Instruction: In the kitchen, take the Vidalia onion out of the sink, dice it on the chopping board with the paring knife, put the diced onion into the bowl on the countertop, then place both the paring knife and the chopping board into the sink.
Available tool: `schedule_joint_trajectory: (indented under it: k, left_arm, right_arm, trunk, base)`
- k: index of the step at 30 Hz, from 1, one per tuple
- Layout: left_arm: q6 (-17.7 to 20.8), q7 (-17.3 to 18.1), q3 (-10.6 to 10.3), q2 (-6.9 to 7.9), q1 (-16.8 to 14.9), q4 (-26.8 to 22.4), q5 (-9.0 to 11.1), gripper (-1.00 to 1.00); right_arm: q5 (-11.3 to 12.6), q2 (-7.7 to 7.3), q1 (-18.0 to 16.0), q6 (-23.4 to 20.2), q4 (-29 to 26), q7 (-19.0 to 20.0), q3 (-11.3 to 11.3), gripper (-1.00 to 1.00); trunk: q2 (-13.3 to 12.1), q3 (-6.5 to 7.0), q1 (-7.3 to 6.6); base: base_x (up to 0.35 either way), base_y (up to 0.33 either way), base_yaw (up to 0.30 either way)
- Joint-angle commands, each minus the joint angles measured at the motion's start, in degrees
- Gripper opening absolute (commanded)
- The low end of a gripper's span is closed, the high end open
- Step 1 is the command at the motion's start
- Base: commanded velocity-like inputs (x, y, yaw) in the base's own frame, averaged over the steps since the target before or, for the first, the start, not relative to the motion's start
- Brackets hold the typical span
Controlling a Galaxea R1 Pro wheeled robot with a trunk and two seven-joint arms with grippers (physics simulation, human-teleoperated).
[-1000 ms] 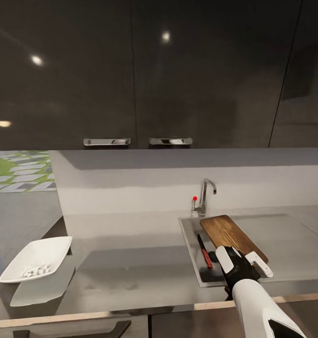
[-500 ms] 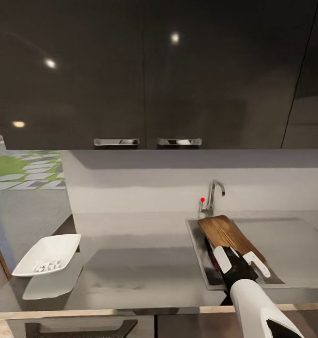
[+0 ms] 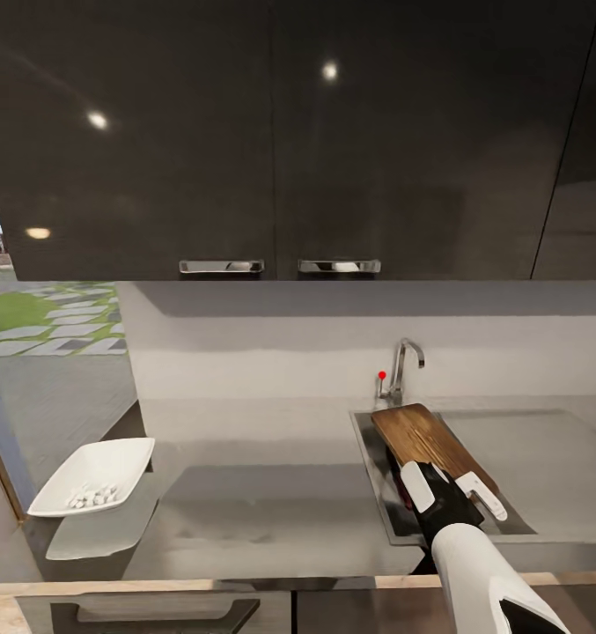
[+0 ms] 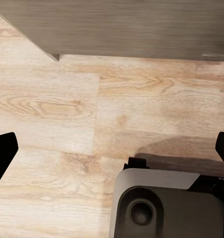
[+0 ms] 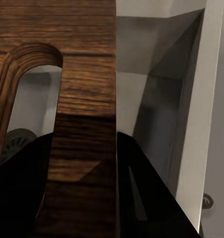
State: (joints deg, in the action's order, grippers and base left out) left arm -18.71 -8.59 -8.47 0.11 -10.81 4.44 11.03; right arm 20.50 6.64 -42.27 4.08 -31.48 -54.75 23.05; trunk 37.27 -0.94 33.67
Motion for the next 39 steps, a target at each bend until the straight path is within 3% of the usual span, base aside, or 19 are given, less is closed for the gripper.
schedule_joint_trajectory:
  k: [1, 39]
  left_arm:
    - [-0.37, -0.02, -0.49, -0.03, -0.09, 0.22, 0.48, 1.0]
    - [-0.37, -0.01, -0.49, 0.24, -0.1, 0.22, 0.48, 1.0]
  right_arm:
    - [0.3, 0.04, -0.03, 0.41, -0.07, 0.0, 0.15, -1.0]
    - [0.33, 0.04, -0.09, 0.4, 0.0, 0.08, 0.15, -1.0]
  trunk:
    - [0.09, -0.1, 0.02]
    - [0.09, -0.1, 0.02]
  base:
    - [0.0, 0.0, 0.0]
    - [0.009, 0.0, 0.0]
